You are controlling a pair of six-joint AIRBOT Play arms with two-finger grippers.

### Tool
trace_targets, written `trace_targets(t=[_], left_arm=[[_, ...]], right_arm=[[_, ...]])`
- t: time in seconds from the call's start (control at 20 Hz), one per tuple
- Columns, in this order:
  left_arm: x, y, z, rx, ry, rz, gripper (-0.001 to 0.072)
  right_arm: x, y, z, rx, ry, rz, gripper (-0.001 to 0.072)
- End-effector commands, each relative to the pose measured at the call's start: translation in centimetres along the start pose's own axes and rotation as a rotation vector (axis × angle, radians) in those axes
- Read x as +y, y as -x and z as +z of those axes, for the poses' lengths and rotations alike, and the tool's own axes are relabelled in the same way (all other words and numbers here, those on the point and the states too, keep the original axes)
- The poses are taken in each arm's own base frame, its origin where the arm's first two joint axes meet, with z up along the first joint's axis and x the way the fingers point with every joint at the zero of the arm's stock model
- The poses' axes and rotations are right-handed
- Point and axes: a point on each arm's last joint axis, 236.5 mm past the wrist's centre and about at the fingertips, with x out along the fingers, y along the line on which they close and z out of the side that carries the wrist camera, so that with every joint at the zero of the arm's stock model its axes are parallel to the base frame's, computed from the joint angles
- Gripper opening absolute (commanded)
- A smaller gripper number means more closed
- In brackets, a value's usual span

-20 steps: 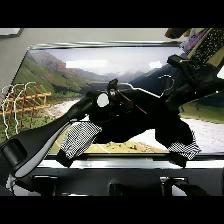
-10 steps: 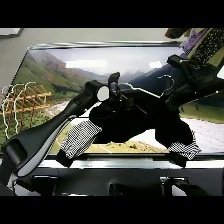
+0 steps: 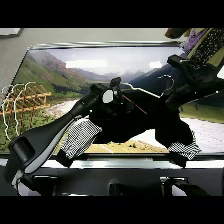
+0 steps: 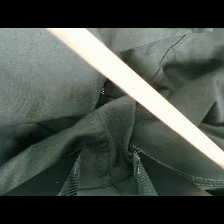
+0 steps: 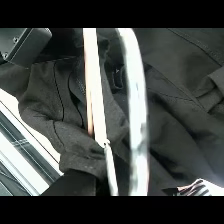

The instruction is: Fold the clothes and pants, and hang the long-sleeved shirts on hangers.

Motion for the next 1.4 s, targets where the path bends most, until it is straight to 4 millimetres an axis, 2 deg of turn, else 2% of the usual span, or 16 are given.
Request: trace_targets(t=[0.0, 0.2, 0.45, 0.65, 0.75, 0.9, 0.95, 1.05, 1.15, 1.35], left_arm=[[-0.9, 0.5, 0.1, -0.002, -0.003, -0.018, 0.0400], [-2.6, 2.2, 1.5, -0.052, -0.021, -0.055, 0.0400], [-1.1, -0.4, 1.0, -0.011, -0.009, -0.015, 0.0400], [-1.0, -1.2, 0.6, 0.012, 0.003, -0.018, 0.0395], [-1.4, -1.5, 0.1, 0.033, 0.012, -0.034, 0.0343], [-1.7, -1.6, -0.2, 0.047, -0.017, -0.051, 0.0187], [-1.8, -1.5, -0.3, 0.050, -0.022, -0.055, 0.0187], [-1.9, -1.2, -0.3, 0.052, -0.050, -0.059, 0.0035], [-1.7, -0.5, 0.4, 0.036, -0.056, -0.064, 0.0034], [0.1, 2.3, 2.8, -0.001, -0.057, -0.063, 0.0032]], right_arm=[[0.0, 0.0, 0.0, 0.000, 0.002, 0.000, 0.0032], [0.0, 0.0, 0.0, 0.000, 0.003, 0.000, 0.0032], [0.0, 0.0, 0.0, -0.001, 0.003, 0.000, 0.0032], [0.0, 0.0, 0.0, -0.001, 0.003, 0.000, 0.0032], [0.0, 0.0, 0.0, -0.001, 0.003, 0.000, 0.0032], [0.0, 0.0, 0.0, 0.000, 0.003, -0.001, 0.0032], [0.0, 0.0, 0.0, 0.002, 0.003, -0.003, 0.0032], [-0.2, 0.0, -0.3, 0.012, 0.002, -0.012, 0.0032], [-0.3, 0.0, -0.6, 0.027, 0.001, -0.014, 0.0032], [-0.1, 0.2, -0.8, 0.034, -0.020, -0.010, 0.0032]])
